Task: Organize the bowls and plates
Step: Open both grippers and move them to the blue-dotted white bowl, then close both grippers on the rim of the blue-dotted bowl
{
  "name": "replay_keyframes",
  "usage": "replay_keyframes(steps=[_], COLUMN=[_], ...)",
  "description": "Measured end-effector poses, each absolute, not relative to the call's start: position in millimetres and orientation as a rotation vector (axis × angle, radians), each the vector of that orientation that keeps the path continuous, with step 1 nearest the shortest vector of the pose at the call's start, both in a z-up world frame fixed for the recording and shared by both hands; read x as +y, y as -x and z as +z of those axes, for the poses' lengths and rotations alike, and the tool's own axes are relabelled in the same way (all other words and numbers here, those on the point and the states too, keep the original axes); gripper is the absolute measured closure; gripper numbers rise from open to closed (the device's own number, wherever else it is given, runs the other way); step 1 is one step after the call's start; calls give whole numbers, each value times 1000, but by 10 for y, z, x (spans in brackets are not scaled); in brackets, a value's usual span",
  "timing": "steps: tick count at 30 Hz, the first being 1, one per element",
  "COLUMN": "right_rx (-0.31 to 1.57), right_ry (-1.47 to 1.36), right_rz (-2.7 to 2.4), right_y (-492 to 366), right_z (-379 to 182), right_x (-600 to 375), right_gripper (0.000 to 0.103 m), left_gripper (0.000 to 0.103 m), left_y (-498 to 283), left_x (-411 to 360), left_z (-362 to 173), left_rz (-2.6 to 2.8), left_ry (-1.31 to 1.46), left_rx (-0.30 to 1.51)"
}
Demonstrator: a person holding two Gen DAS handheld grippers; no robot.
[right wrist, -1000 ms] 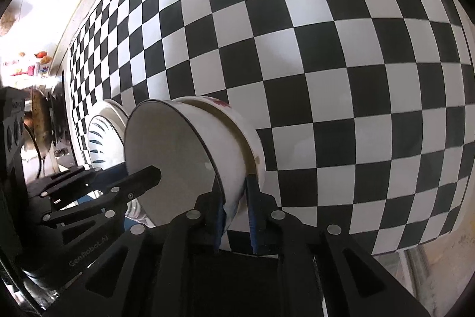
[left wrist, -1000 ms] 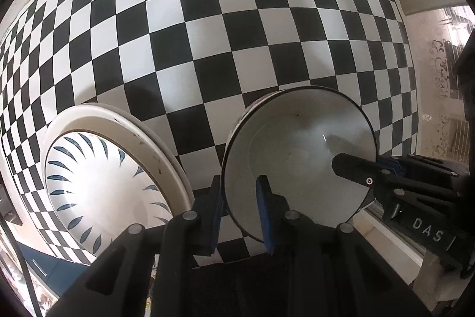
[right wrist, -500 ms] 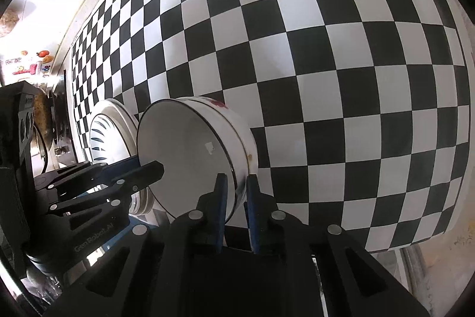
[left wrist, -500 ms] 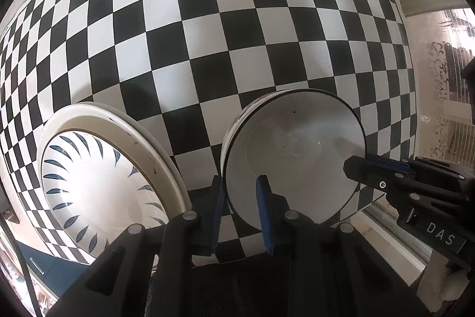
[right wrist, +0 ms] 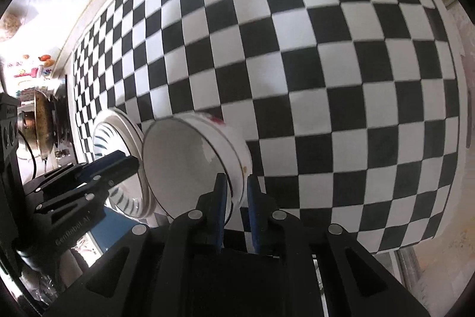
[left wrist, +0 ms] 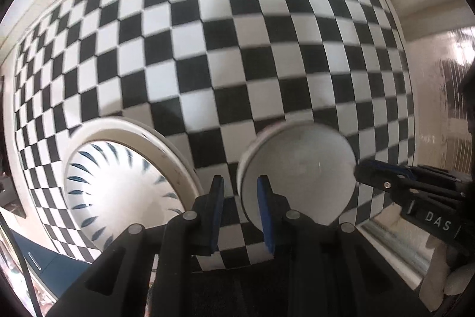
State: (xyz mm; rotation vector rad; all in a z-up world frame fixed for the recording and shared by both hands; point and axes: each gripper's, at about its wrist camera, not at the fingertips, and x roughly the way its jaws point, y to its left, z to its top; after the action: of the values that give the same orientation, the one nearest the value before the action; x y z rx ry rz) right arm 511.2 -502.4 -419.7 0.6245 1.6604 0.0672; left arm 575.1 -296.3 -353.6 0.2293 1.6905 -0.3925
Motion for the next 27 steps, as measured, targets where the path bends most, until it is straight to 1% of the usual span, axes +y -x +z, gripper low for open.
replay_keyframes(steps=[1, 2, 3, 4, 5, 6, 13, 17, 22, 27], right_rx=[1645, 1628, 1611, 1576, 1549, 1512, 1358, 1342, 1329, 1373], right_ry=[-627, -631, -633, -644, -653, -659, -651, -634, -643, -658], right_rz=[68, 66, 63, 63, 65, 71, 56, -17, -86, -86], right_y=[-5143, -5176, -5213, -5266, -5309, -5371, -5844, -6173, -6607, -7014], right_z=[-4156, -4117, -4078, -4025, -3984, -3930, -3743, -3818, -3957, -4112], right_x=[-5066, -5116, -5157, -5219, -5270, -5324, -5623, -5813, -6067, -6162], right_gripper=[79, 67, 48, 38, 22, 20, 20, 20, 20, 31], left_gripper=[80, 78, 77, 77, 77, 77, 77, 77, 77, 77], left_y=[-5786, -5845, -5892, -5935, -6000, -6075, -6609, -6988, -7398, -7773], left_x=[-2963, -2974, -2981, -2985, -3005, -3034, -3298, -3462, -3683, -3836], left_z=[-3493, -3434, -3396, -3371, -3339, -3310, -3236, -3281, -3457, -3728], left_rz=[-386, -375, -366, -361, -357, -353, -333, -322, -333, -331], left_ry=[-232, -230, -228, -226, -221, -215, -191, -173, -141, -119], left_rx=[1671, 1641, 1620, 1605, 1591, 1578, 1511, 1489, 1517, 1585])
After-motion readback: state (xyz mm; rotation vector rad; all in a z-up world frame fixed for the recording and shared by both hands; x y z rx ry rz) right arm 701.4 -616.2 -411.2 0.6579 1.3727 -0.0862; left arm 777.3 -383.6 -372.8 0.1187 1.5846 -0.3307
